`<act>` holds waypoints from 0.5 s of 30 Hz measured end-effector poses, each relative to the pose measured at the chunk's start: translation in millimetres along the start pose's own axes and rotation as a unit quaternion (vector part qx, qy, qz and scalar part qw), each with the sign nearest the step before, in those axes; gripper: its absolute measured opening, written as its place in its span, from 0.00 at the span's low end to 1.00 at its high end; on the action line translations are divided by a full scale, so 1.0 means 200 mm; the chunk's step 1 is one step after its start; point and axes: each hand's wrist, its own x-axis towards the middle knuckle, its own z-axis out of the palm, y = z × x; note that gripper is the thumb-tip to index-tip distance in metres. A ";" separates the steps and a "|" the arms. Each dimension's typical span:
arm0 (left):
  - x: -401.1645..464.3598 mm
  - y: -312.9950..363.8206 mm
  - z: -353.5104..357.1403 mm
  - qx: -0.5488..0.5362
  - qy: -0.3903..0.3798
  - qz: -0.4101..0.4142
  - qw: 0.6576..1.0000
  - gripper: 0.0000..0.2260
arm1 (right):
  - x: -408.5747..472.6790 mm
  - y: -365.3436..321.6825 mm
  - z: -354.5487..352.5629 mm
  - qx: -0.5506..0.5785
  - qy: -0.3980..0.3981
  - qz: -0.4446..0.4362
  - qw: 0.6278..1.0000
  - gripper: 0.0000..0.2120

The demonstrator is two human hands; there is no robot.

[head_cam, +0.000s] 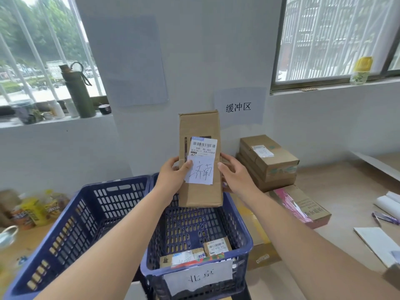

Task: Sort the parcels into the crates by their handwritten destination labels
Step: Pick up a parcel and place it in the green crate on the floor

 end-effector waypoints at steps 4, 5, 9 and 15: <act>-0.16 0.01 -0.16 -0.021 -0.006 0.044 0.999 0.24 | -0.14 -0.05 0.12 0.006 0.013 0.004 1.000 0.22; -0.20 0.01 -0.21 -0.032 -0.013 0.047 0.998 0.23 | -0.19 -0.07 0.16 0.004 0.015 0.002 1.000 0.22; -0.44 -0.05 -0.47 -0.050 -0.027 0.077 0.995 0.15 | -0.44 -0.13 0.39 0.002 0.028 -0.014 1.000 0.21; -0.83 -0.26 -0.96 -0.049 -0.012 0.109 0.993 0.16 | -0.86 -0.10 0.88 0.025 0.058 -0.030 0.998 0.20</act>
